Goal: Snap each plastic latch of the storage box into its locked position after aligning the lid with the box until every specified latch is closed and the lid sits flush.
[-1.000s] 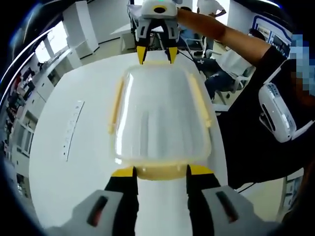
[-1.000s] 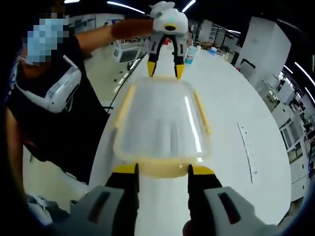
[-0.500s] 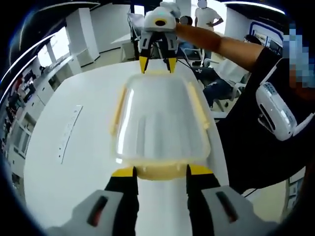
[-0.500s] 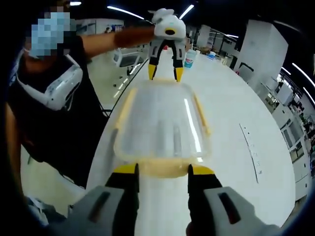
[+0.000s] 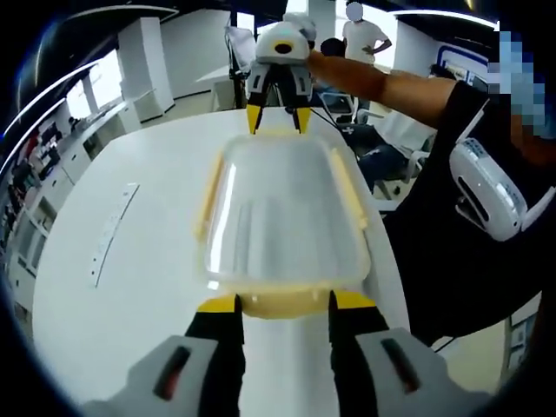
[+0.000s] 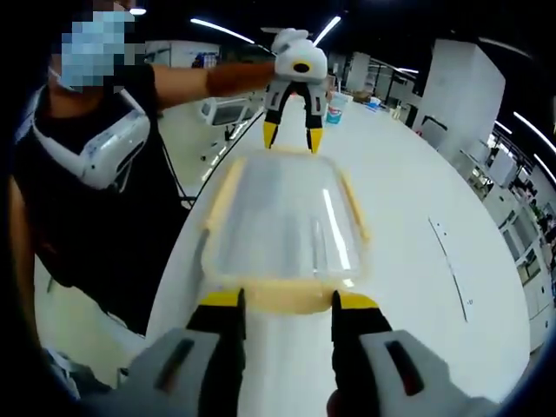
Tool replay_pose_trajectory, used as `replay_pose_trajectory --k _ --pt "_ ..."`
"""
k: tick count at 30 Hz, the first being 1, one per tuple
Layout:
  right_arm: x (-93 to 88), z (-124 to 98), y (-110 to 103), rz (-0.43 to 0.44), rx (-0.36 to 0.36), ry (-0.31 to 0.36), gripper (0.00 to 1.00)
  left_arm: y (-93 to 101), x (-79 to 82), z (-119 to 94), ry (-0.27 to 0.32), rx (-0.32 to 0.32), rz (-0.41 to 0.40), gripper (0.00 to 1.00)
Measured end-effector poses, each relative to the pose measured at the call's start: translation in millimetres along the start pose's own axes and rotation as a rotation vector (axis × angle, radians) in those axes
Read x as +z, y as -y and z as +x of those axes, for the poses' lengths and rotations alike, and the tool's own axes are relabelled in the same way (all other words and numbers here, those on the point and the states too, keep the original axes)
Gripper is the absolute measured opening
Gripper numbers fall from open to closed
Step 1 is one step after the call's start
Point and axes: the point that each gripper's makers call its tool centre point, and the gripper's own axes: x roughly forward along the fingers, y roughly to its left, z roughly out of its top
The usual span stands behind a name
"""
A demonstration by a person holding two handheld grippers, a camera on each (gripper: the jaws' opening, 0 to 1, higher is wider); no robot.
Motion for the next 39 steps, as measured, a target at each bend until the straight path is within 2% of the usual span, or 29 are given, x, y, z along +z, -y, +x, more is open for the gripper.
replay_pose_trajectory --k 15,17,26,39 --pt "-2.3 3 2 0.0 0.002 0.0 0.34 -2.9 -2.6 2 0.0 -0.005 -0.008 0.35" --pt "-4.2 3 3 0.013 0.001 0.021 0.34 -3.6 -2.6 3 0.006 -0.005 -0.008 0.35" --pt "-12.8 6 5 0.024 0.003 0.022 0.34 -4.6 -7.4 14 -0.011 -0.016 -0.005 0.35" --pt "-14.6 9 4 0.037 0.007 0.022 0.34 -8.2 -8.8 14 -0.022 -0.015 -0.001 0.35"
